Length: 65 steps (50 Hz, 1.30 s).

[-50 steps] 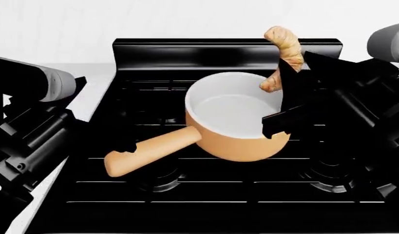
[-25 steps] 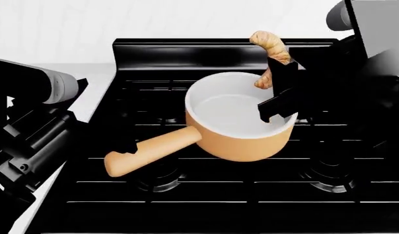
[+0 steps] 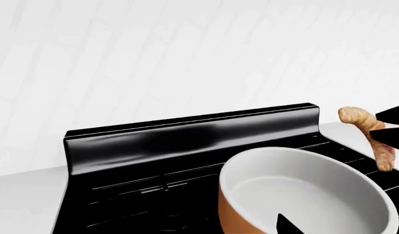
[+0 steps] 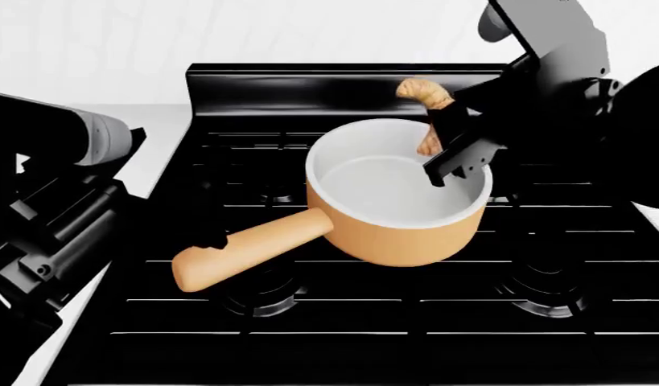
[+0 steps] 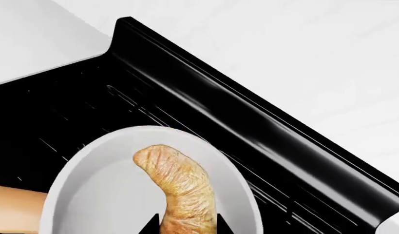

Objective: Pick the croissant and place it on the pan. Then turn on the stove to warm the croissant.

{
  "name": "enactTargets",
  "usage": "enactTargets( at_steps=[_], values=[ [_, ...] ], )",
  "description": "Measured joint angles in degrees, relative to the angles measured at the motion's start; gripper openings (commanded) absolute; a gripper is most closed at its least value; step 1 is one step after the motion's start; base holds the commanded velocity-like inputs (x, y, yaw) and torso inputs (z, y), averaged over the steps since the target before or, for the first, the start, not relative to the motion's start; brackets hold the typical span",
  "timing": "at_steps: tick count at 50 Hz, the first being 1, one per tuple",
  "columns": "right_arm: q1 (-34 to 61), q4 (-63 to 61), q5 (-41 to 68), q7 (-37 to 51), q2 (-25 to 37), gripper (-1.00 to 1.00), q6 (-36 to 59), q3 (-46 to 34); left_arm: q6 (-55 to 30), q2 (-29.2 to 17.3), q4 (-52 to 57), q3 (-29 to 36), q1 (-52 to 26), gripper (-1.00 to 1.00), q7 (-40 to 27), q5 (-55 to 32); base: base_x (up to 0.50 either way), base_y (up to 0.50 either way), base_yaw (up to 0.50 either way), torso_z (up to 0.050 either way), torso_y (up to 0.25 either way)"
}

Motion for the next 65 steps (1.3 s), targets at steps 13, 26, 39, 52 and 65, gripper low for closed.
enactTargets(
  at_steps=[13, 26, 39, 52, 65],
  values=[
    [1.7, 5.0, -5.3, -7.7, -3.3, -1.00, 2.9, -3.7, 0.1, 0.0, -0.1, 0.4, -0.8, 1.00, 0.1, 0.1, 0.00, 0.00, 0.00, 0.000, 0.000],
    [3.3, 7.9, -9.0, -14.0, -6.1, -1.00, 5.2, -7.1, 0.1, -0.3, 0.1, 0.6, -2.8, 1.00, 0.2, -0.3, 0.00, 0.00, 0.00, 0.000, 0.000],
    [5.4, 11.1, -13.5, -21.1, -9.5, -1.00, 7.0, -11.4, 0.2, -0.6, 0.2, 0.7, -3.6, 1.00, 0.2, -0.5, 0.00, 0.00, 0.00, 0.000, 0.000],
    [6.9, 15.4, -19.6, -29.2, -13.1, -1.00, 6.3, -16.5, 0.6, -0.8, 0.1, 0.5, -3.3, 1.00, 0.4, -0.2, 0.00, 0.00, 0.00, 0.000, 0.000],
    [6.8, 20.1, -24.7, -35.2, -15.9, -1.00, 3.8, -20.4, 0.8, -0.9, 0.1, 0.8, -3.5, 1.00, 0.1, -0.2, 0.00, 0.00, 0.00, 0.000, 0.000]
  ],
)
